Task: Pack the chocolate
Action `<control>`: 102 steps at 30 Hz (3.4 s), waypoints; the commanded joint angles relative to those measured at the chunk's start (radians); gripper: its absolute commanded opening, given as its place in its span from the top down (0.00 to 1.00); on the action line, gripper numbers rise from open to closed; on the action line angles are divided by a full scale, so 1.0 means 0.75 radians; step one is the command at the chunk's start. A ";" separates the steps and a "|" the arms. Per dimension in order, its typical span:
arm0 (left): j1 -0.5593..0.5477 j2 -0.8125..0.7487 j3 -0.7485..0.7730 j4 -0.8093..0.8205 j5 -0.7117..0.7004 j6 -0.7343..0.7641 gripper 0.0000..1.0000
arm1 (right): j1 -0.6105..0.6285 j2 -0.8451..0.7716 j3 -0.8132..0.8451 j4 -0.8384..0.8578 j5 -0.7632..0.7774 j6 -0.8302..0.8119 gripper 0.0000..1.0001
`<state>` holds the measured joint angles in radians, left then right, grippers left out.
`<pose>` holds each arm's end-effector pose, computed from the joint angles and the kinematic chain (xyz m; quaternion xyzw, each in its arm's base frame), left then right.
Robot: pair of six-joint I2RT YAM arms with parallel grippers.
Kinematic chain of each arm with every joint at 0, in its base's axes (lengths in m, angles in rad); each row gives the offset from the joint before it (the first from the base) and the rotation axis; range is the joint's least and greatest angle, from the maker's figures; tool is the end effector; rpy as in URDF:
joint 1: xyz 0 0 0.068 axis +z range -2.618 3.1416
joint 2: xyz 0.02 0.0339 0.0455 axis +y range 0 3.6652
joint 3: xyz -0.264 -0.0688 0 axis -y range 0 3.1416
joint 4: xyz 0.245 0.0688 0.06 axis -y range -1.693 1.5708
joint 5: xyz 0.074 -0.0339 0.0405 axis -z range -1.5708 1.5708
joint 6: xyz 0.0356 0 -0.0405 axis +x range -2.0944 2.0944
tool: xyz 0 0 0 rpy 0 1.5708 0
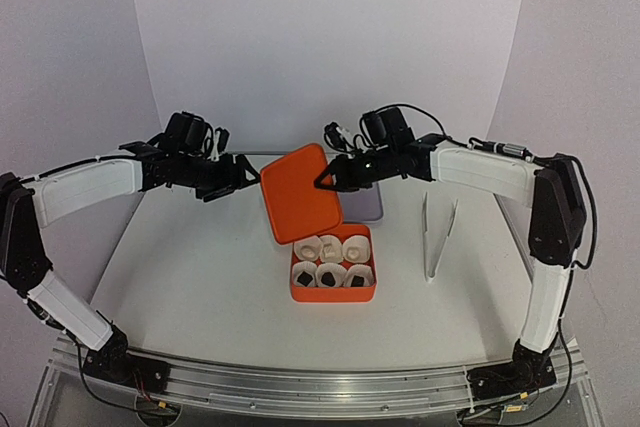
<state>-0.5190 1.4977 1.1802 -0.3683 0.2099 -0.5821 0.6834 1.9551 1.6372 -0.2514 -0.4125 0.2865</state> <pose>0.2884 -0.1733 0.2884 0.0165 0.8997 -0.3035 0.3134 0.3479 0.3017 0.2812 -0.2657 0.8224 0.3780 0.3320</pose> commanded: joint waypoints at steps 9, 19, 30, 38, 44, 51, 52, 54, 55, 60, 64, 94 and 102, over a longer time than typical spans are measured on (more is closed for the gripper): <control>-0.005 -0.141 0.224 0.049 0.207 -0.277 0.00 | 0.156 -0.268 -0.131 0.298 0.715 -1.171 1.00; -0.005 -0.148 0.249 0.236 0.219 -0.604 0.00 | 0.308 -0.212 -0.266 0.900 0.891 -1.697 1.00; -0.004 -0.139 0.191 0.254 0.106 -0.735 0.03 | 0.382 -0.034 -0.182 1.200 1.103 -1.883 1.00; -0.005 -0.022 0.238 0.275 0.091 -0.796 0.24 | 0.428 0.018 -0.225 1.334 1.099 -1.993 1.00; -0.004 -0.002 0.184 0.363 0.103 -0.873 0.56 | 0.447 0.045 -0.270 1.413 1.134 -2.062 1.00; -0.005 -0.005 0.143 0.424 0.126 -0.910 0.86 | 0.459 0.066 -0.321 1.444 1.169 -2.059 0.95; -0.005 -0.005 0.138 0.434 0.130 -0.914 0.92 | 0.463 0.066 -0.333 1.446 1.173 -2.050 0.92; -0.004 -0.001 0.133 0.445 0.140 -0.912 0.99 | 0.470 0.065 -0.354 1.448 1.180 -2.032 0.83; -0.005 0.000 0.132 0.449 0.143 -0.908 1.00 | 0.474 0.062 -0.366 1.448 1.185 -2.020 0.75; -0.004 0.009 0.124 0.468 0.132 -0.851 1.00 | 0.493 0.023 -0.433 1.447 1.230 -1.941 0.41; -0.002 0.031 0.130 0.467 0.129 -0.747 1.00 | 0.519 -0.044 -0.515 1.431 1.246 -1.847 0.22; 0.108 -0.315 -0.423 1.112 0.853 -0.341 1.00 | -0.101 -0.180 -0.262 0.534 -0.507 0.570 0.21; 0.103 -0.275 -0.453 1.273 0.874 -0.470 1.00 | -0.100 -0.074 -0.271 0.938 -0.617 0.869 0.30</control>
<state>-0.4397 1.2862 0.8413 0.4084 0.8213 -0.8598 0.6075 1.8791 1.3994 0.2140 -0.7869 0.7746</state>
